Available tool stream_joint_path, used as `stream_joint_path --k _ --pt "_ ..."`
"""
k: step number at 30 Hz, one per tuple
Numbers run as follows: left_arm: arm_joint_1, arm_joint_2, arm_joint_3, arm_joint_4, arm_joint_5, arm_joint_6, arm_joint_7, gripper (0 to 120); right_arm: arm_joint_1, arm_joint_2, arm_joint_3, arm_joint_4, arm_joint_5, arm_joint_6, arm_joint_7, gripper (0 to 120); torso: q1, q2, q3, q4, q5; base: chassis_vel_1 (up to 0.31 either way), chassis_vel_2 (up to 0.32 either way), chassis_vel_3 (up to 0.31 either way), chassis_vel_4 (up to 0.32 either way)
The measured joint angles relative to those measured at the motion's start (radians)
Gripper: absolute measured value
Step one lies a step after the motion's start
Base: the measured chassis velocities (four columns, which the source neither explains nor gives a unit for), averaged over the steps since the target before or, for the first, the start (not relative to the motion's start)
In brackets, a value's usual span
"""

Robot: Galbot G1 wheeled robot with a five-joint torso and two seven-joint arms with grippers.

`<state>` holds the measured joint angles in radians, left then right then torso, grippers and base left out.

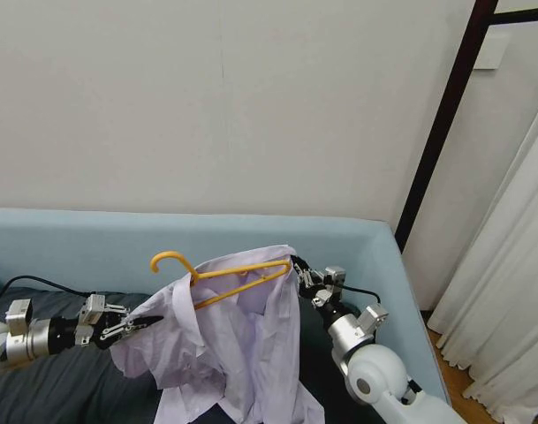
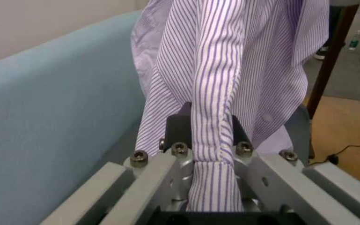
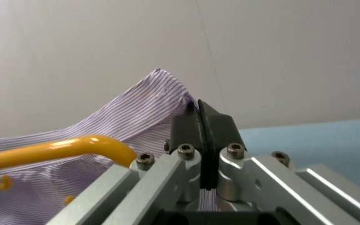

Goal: Pick up the clothes from the sofa and hang them on the clothes hanger.

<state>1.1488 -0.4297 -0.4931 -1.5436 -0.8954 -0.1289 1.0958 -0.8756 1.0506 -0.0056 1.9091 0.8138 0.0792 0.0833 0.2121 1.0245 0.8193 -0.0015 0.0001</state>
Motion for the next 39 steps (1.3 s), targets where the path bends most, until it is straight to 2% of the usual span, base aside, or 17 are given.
stream_joint_path --k 9,12,16,21,24,33,39 --pt "-0.009 0.000 0.000 0.004 0.009 -0.006 -0.044 3 -0.017 -0.037 0.065 0.073 -0.099 0.017 -0.047 0 0.000 0.000 0.000 -0.0001 -0.0001 0.000 0.000 0.000 0.000" --pt "-0.009 0.000 0.000 0.004 0.012 -0.006 -0.052 3 -0.019 -0.045 0.074 0.091 -0.086 0.049 -0.072 0 0.000 0.000 0.000 0.0000 -0.0001 0.000 0.000 0.000 0.000" --pt "-0.009 0.000 0.000 -0.004 0.016 -0.006 -0.067 3 -0.022 -0.051 0.074 0.100 -0.028 0.118 -0.182 0 0.000 0.000 0.000 0.0000 -0.0001 0.000 0.000 0.000 0.000" --pt "0.000 -0.007 0.000 -0.037 0.009 0.003 -0.099 3 -0.037 -0.046 0.028 0.092 0.050 0.200 -0.404 0 0.000 0.000 0.000 -0.0001 -0.0002 0.000 0.000 0.000 0.000" --pt "0.005 -0.012 0.000 -0.052 0.000 0.005 -0.113 3 -0.039 -0.038 -0.003 0.071 0.044 0.215 -0.452 0 0.000 0.000 0.000 0.0001 -0.0002 0.000 0.000 0.000 0.000" --pt "0.032 -0.033 0.010 -0.129 -0.039 0.006 -0.155 3 -0.037 0.018 -0.111 -0.020 -0.072 0.237 -0.490 0 0.000 0.000 0.000 0.0000 -0.0002 0.000 0.000 0.000 0.000" --pt "0.042 -0.042 0.022 -0.149 -0.031 0.007 -0.158 3 -0.026 0.031 -0.137 -0.047 -0.084 0.241 -0.495 0 0.000 0.000 0.000 0.0000 -0.0002 0.000 0.000 0.000 0.000"
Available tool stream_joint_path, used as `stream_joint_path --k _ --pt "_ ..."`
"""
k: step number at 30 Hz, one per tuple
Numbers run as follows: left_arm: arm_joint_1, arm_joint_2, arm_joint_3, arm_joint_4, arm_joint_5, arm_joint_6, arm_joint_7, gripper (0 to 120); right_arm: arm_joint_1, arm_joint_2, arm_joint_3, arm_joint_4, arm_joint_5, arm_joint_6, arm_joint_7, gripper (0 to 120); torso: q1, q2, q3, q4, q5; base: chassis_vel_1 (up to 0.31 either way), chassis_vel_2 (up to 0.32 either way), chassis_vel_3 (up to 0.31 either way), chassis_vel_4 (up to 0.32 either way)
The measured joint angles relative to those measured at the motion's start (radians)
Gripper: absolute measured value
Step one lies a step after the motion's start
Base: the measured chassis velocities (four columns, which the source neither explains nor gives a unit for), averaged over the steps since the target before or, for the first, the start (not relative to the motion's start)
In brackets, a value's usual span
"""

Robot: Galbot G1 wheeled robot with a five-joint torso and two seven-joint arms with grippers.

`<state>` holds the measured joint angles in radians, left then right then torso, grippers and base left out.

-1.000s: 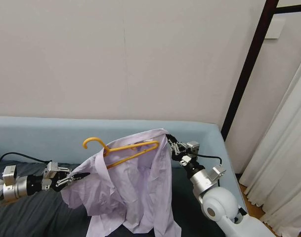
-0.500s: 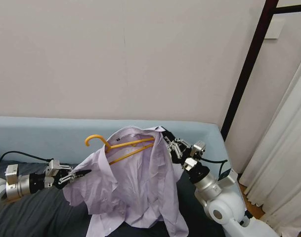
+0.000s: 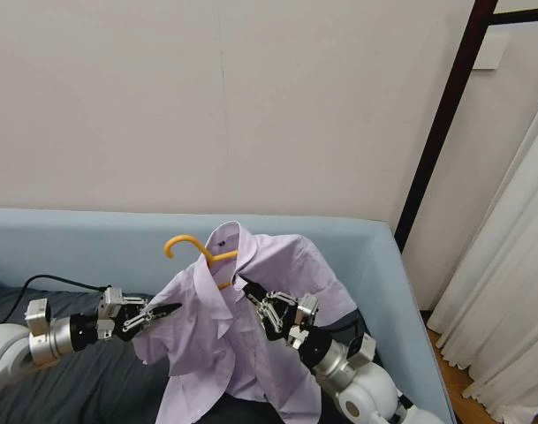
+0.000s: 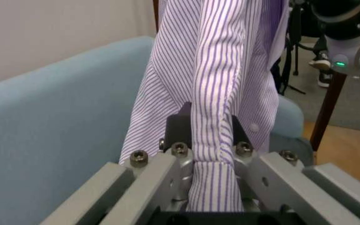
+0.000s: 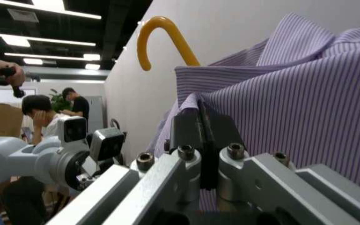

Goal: Pick up the clothes from the sofa and hang them on the clothes hanger.

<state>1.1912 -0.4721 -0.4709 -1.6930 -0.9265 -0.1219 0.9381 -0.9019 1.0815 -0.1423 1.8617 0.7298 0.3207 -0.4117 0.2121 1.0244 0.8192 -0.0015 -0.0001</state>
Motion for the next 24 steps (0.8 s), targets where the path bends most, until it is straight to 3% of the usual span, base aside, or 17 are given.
stream_joint_path --k 8,15,24 --pt "0.002 -0.014 0.035 0.001 0.038 0.000 0.009 3 0.008 -0.001 -0.003 0.023 0.072 -0.002 -0.055 0 0.000 0.000 0.000 0.0000 0.0000 0.000 0.000 0.000 0.000" --pt "-0.001 -0.025 0.048 0.016 0.069 0.001 0.043 3 0.010 -0.001 0.003 0.044 0.153 -0.014 -0.027 0 0.000 0.000 0.000 0.0000 0.0000 0.000 0.000 0.000 0.000" --pt "-0.032 -0.023 0.051 0.034 0.046 0.001 0.045 3 -0.023 -0.010 -0.003 0.042 0.096 -0.032 -0.012 0 0.000 0.000 0.000 -0.0001 0.0001 0.000 0.000 0.000 0.000"
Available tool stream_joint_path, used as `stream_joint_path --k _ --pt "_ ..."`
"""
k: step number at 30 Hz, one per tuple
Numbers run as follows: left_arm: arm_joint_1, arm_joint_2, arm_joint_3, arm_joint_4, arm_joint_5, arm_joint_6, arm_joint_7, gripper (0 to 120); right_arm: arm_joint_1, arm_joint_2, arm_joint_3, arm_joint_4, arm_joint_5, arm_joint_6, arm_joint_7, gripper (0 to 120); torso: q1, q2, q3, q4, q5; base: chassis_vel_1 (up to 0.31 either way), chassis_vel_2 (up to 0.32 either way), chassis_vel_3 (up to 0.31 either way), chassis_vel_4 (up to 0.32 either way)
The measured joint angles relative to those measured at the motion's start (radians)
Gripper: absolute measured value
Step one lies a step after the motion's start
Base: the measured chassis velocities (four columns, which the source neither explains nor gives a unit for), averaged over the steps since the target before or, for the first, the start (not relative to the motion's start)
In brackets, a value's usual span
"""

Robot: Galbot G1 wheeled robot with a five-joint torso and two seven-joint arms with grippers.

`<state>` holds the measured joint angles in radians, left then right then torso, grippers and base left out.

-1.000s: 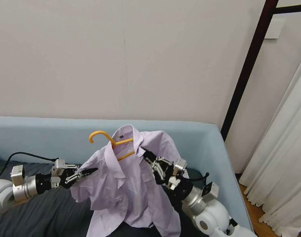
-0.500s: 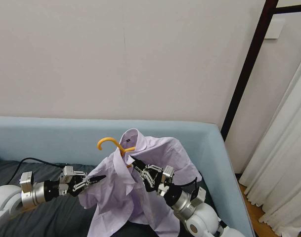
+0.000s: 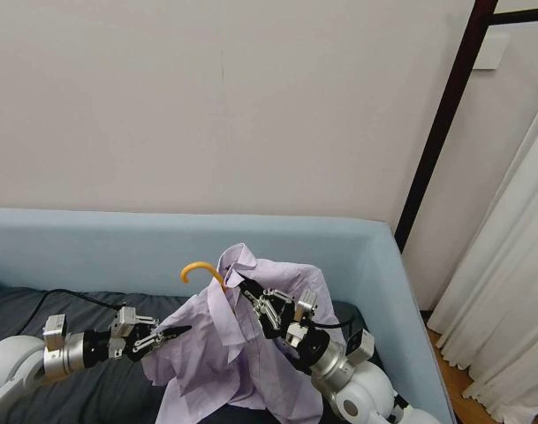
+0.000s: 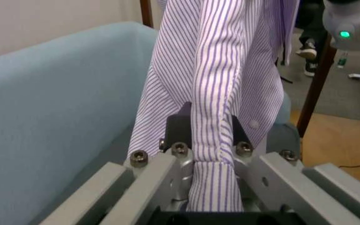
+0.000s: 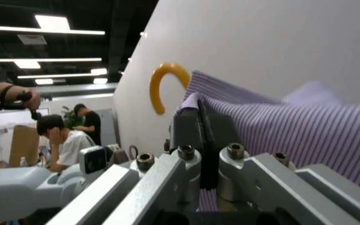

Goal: Pick up the clothes from the sofa and hang them on the clothes hanger.

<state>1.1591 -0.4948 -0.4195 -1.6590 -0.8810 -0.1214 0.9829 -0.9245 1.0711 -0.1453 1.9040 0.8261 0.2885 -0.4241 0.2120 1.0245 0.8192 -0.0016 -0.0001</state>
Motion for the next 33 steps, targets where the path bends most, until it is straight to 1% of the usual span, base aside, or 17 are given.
stream_joint_path --k 4,6,8,9,11,13,14,18,19,21,22,23,25,27,28,29,33 --pt "-0.007 0.004 -0.002 0.004 -0.015 0.000 -0.002 3 -0.024 -0.006 -0.005 -0.002 -0.039 -0.001 -0.015 0 0.000 0.000 0.000 0.0000 0.0001 0.000 0.000 0.000 0.000" --pt "-0.007 0.004 -0.006 0.005 -0.019 0.000 -0.002 3 -0.034 -0.007 -0.008 -0.001 -0.074 -0.001 -0.006 5 0.000 0.000 0.000 0.0000 0.0001 0.000 0.000 0.000 0.000" --pt "-0.007 0.004 -0.009 0.006 -0.021 0.000 -0.002 3 -0.042 -0.005 -0.013 0.011 -0.088 0.001 0.019 15 0.000 0.000 0.000 0.0000 0.0001 0.000 0.000 0.000 0.000" --pt "-0.007 0.004 -0.009 0.006 -0.021 0.000 -0.002 3 -0.042 -0.005 -0.013 0.011 -0.088 0.001 0.019 15 0.000 0.000 0.000 0.0000 0.0001 0.000 0.000 0.000 0.000" --pt "-0.009 0.004 -0.012 0.010 -0.024 -0.001 -0.003 3 -0.051 -0.008 -0.015 0.025 -0.102 0.010 0.023 26 0.000 0.000 0.000 0.0001 0.0000 0.000 0.000 0.000 0.000" --pt "-0.013 0.004 -0.013 0.014 -0.025 -0.001 -0.003 3 -0.060 -0.015 -0.014 0.034 -0.107 0.018 -0.001 32 0.000 0.000 0.000 0.0001 0.0000 0.000 0.000 0.000 0.000" --pt "-0.013 0.004 -0.013 0.014 -0.025 -0.001 -0.003 3 -0.060 -0.015 -0.014 0.034 -0.107 0.018 -0.001 32 0.000 0.000 0.000 0.0001 0.0000 0.000 0.000 0.000 0.000" --pt "-0.025 0.006 -0.015 0.030 -0.030 -0.003 -0.005 3 -0.082 -0.045 0.035 0.034 -0.074 0.003 -0.281 51 0.000 0.000 0.000 0.0000 0.0001 0.000 0.000 0.000 0.000" --pt "-0.025 0.006 -0.015 0.030 -0.030 -0.003 -0.005 3 -0.082 -0.045 0.035 0.034 -0.074 0.003 -0.281 51 0.000 0.000 0.000 0.0000 0.0001 0.000 0.000 0.000 0.000" --pt "-0.030 0.007 -0.015 0.039 -0.031 -0.003 -0.004 3 -0.085 -0.056 0.078 0.034 -0.059 -0.023 -0.416 61 0.000 0.000 0.000 0.0000 0.0000 0.000 0.000 0.000 0.000" --pt "-0.033 0.007 -0.015 0.045 -0.031 -0.004 -0.004 3 -0.080 -0.061 0.103 0.042 -0.052 -0.036 -0.446 72 0.000 0.000 0.000 0.0000 0.0000 0.000 0.000 0.000 0.000" --pt "-0.033 0.006 -0.015 0.047 -0.031 -0.004 -0.004 3 -0.076 -0.064 0.107 0.045 -0.054 -0.040 -0.430 78 0.000 0.000 0.000 0.0000 0.0001 0.000 0.000 0.000 0.000" --pt "-0.033 0.005 -0.015 0.047 -0.031 -0.004 -0.004 3 -0.074 -0.065 0.107 0.046 -0.061 -0.041 -0.412 81 0.000 0.000 0.000 0.0000 0.0000 0.000 0.000 0.000 0.000" --pt "-0.032 0.001 -0.016 0.043 -0.031 -0.004 -0.004 3 -0.072 -0.064 0.094 0.044 -0.095 -0.042 -0.305 93 0.000 0.000 0.000 0.0001 -0.0001 0.000 0.000 0.000 0.000" --pt "-0.032 0.001 -0.016 0.043 -0.031 -0.004 -0.004 3 -0.072 -0.064 0.094 0.044 -0.095 -0.042 -0.305 93 0.000 0.000 0.000 0.0001 -0.0001 0.000 0.000 0.000 0.000" --pt "-0.027 0.001 -0.017 0.035 -0.031 -0.004 -0.001 3 -0.073 -0.057 0.083 0.042 -0.117 -0.042 -0.216 97 0.000 0.000 0.000 0.0000 0.0000 0.000 0.000 0.000 0.000" --pt "-0.013 0.000 -0.017 0.024 -0.020 -0.005 0.013 3 -0.053 -0.035 0.050 0.052 -0.097 -0.028 -0.031 100 0.000 0.000 0.000 0.0001 0.0001 0.000 0.000 0.000 0.000"
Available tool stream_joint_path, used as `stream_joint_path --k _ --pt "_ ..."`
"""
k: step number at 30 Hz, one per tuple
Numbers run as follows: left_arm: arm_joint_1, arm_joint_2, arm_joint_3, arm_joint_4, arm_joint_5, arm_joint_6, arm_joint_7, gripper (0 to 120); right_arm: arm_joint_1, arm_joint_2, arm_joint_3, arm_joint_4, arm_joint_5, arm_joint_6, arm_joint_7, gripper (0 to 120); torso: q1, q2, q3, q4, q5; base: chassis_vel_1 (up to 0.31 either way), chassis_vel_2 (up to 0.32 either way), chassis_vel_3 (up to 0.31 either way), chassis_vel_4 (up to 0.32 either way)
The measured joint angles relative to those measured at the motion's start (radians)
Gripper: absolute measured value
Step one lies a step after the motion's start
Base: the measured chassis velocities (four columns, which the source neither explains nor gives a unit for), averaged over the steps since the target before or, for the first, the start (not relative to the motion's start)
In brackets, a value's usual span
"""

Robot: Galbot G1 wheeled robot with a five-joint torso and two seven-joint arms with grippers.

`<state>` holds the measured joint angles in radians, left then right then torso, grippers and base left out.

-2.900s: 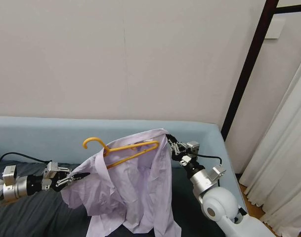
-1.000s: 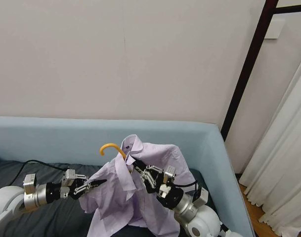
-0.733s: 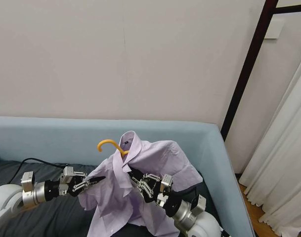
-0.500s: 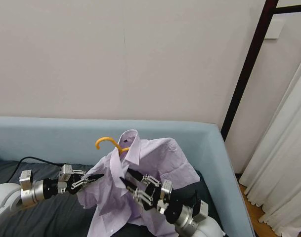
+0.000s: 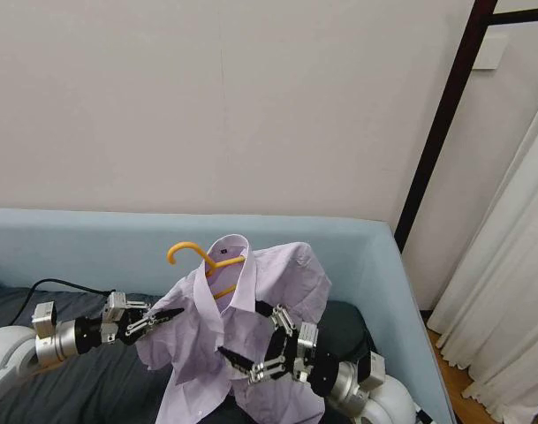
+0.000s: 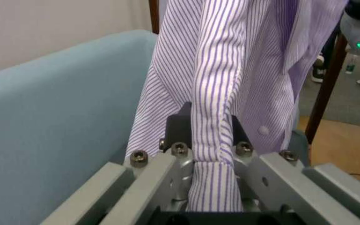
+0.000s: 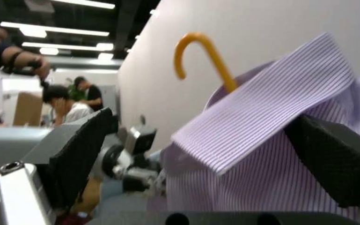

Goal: Pick up the clothes from the sofa and hang them on the clothes hanger.

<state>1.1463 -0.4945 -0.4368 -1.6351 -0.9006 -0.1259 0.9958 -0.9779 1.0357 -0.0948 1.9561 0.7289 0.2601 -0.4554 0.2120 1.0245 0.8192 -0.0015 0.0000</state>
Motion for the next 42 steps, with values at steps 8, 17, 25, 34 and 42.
stream_joint_path --k 8,17,25,34,42 --pt "0.003 -0.012 0.004 0.010 0.016 0.000 0.011 3 0.024 0.011 -0.002 0.038 0.125 0.032 0.034 100 0.000 0.000 0.000 0.0000 -0.0001 0.000 0.000 0.000 0.000" --pt "-0.013 -0.020 0.013 0.035 0.025 -0.004 0.019 3 0.026 -0.023 0.043 0.089 0.070 -0.029 0.106 100 0.000 0.000 0.000 -0.0001 -0.0001 0.000 0.000 0.000 0.000" --pt "-0.011 -0.027 0.017 0.032 0.034 -0.004 0.026 3 0.041 -0.025 0.015 0.087 -0.023 -0.114 0.233 100 0.000 0.000 0.000 0.0000 -0.0001 0.000 0.000 0.000 0.000" --pt "-0.008 -0.033 0.014 0.042 0.034 -0.014 0.030 3 0.029 -0.034 -0.029 0.091 -0.055 -0.201 0.261 100 0.000 0.000 0.000 0.0000 -0.0001 0.000 0.000 0.000 0.000" --pt "-0.022 -0.036 0.016 0.071 0.035 -0.020 0.034 3 0.016 -0.055 0.030 0.073 -0.026 -0.159 0.032 100 0.000 0.000 0.000 -0.0001 0.0000 0.000 0.000 0.000 0.000"
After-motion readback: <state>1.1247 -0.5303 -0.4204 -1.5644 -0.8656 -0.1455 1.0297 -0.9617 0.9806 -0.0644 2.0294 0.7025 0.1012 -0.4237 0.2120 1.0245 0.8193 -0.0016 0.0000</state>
